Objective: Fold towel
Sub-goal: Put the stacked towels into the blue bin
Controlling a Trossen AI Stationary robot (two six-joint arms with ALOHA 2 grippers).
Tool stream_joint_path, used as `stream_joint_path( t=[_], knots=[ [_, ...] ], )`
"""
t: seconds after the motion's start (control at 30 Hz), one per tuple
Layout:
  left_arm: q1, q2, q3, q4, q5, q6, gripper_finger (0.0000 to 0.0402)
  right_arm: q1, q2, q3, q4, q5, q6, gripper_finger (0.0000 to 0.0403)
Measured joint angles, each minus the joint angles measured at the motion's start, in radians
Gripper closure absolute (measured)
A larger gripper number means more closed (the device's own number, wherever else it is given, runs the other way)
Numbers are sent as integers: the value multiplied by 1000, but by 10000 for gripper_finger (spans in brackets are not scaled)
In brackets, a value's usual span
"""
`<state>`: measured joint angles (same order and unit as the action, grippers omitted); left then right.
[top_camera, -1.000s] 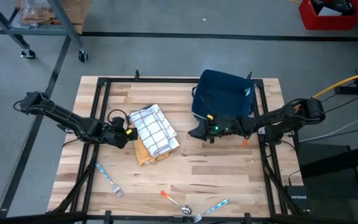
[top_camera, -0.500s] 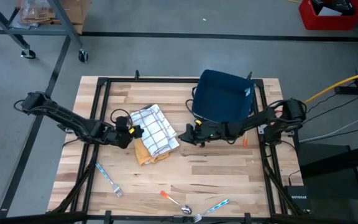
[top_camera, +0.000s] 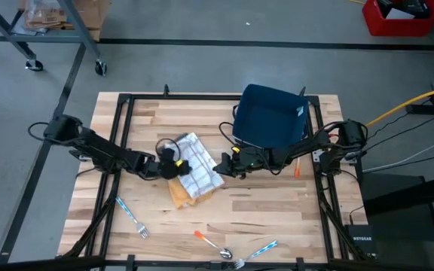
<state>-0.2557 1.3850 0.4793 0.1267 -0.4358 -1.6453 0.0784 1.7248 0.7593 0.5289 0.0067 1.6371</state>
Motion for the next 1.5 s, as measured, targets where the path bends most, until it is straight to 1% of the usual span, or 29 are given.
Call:
stream_joint_path(
  t=[0.13, 0.23, 0.3, 0.4, 0.47, 0.6, 0.7, 0.87, 0.97, 1.07, 1.17, 1.27, 1.37, 1.5],
  knots=[
    [-49, 39, 0, 129, 57, 1, 243, 0, 0, 0, -15, 0, 0, 247],
    [-90, 35, -1, 174, 64, -2, 243, 0, 0, 0, -26, -16, 0, 247],
    [-108, 25, -1, 174, 62, -7, 243, 0, 0, 0, -33, -18, -1, 247],
    [-118, 3, -1, 166, 32, 3, 243, -7, 0, 0, -63, -31, -24, 247],
    [-119, -19, -2, 166, 5, 15, 243, -20, 0, 0, -87, -74, -27, 247],
    [-117, -101, -2, 146, -35, 88, 243, -51, 0, -1, -109, -162, -28, 247],
    [-117, -200, -1, 49, -39, 126, 243, -56, 0, -1, -110, -195, -32, 247],
    [-120, -390, -1, -234, -39, 102, 243, -53, -1, -1, -147, -214, -33, 247],
    [-132, -490, -1, -459, -39, 63, 243, -53, -1, -1, -172, -256, -52, 247],
    [-163, -548, -1, -639, -32, -33, 243, -53, -1, -1, -199, -262, -52, 247],
    [-202, -552, -1, -728, -30, -155, 243, -53, -1, -1, -217, -259, -52, 247],
    [-227, -509, -2, -751, -38, -240, 243, -53, -1, -1, -262, -219, -52, 247],
    [-234, -436, -2, -734, -42, -298, 243, -53, 3, -1, -295, -204, -48, 247],
    [-235, -314, -2, -710, -42, -439, 243, -53, 29, -1, -289, -205, -30, 247]
  ],
)
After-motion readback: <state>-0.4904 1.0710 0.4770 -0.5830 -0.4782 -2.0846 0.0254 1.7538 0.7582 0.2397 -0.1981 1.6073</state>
